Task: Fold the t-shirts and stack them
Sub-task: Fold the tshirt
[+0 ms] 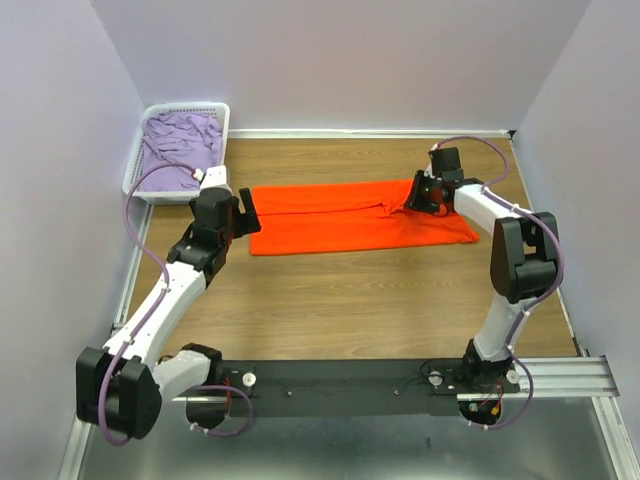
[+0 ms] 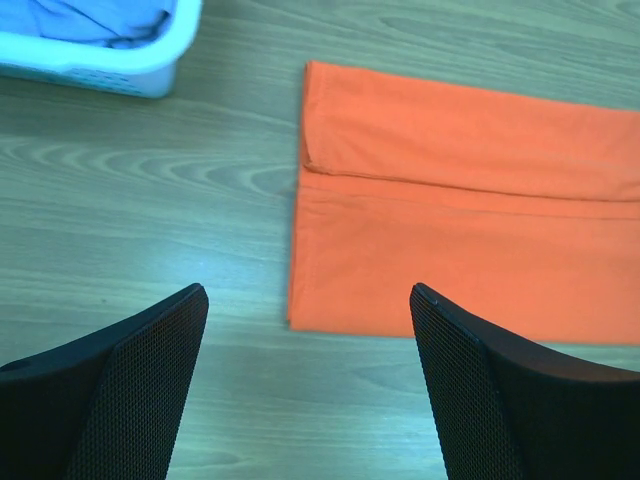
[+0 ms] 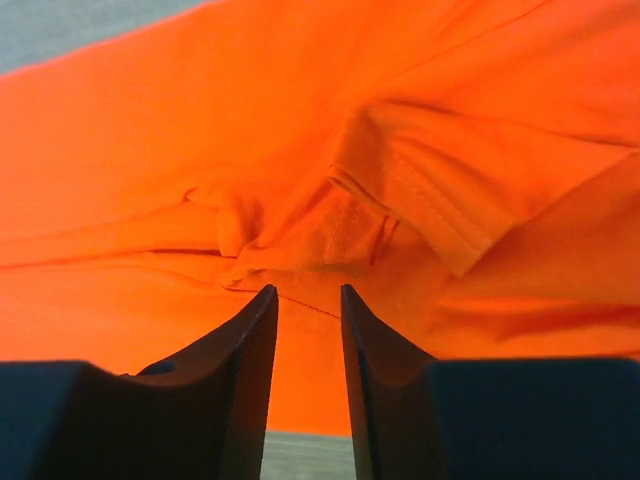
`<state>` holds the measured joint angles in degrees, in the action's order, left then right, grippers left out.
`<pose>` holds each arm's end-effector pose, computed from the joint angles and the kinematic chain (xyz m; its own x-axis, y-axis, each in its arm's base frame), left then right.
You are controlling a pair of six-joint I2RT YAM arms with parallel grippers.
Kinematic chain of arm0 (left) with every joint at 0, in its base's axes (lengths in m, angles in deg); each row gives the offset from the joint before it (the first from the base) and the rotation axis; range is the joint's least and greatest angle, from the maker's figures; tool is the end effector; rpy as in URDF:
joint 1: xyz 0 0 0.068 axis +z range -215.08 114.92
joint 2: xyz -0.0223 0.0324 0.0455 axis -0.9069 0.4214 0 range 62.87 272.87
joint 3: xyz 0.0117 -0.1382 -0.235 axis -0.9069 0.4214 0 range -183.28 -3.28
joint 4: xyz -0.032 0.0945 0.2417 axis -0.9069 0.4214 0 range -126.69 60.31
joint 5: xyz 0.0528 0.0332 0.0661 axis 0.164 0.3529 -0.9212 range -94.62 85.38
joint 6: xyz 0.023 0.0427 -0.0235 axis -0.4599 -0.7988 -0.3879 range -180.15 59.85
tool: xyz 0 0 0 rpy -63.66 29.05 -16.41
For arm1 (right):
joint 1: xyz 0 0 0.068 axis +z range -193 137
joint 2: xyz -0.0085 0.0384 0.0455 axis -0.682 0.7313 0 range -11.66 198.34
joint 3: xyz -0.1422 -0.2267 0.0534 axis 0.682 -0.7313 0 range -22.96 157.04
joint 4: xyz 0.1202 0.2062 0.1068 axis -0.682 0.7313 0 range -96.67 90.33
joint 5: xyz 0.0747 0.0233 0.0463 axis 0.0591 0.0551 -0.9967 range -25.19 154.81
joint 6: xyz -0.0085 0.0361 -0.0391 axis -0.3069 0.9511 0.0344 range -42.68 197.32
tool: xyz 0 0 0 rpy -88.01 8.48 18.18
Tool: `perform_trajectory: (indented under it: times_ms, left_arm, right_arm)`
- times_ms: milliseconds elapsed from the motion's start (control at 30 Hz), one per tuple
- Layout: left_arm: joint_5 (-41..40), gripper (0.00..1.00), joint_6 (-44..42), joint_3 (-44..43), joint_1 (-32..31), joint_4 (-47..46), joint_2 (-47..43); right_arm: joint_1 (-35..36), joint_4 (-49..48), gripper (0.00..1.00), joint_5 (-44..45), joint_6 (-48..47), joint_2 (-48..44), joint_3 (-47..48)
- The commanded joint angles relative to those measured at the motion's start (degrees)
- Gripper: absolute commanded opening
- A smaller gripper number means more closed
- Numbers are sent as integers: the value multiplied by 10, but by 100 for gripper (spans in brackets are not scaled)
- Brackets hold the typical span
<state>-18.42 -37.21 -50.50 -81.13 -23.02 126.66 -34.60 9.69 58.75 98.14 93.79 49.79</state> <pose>0.2417 -0.0607 0.2835 -0.4731 -0.2578 -0.8424 -0.1239 0.9662 -0.2261 0.3958 0.0622 0.2034 -0.7744 0.2429 -0.5842 0.0658 0.9493 0.3075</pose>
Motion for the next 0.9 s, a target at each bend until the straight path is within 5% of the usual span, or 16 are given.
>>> perform_trajectory:
  times_ms: [0, 233, 867]
  left_arm:
    - [-47, 90, -30, 41, 0, -33, -45]
    - [-72, 89, -31, 102, -1, -74, -118]
    - [-68, 87, -40, 111, -2, -102, -112]
  right_arm:
    - [16, -18, 35, -11, 1, 27, 2]
    - [25, -20, 26, -9, 7, 57, 1]
    - [51, -22, 34, 33, -27, 168, 152]
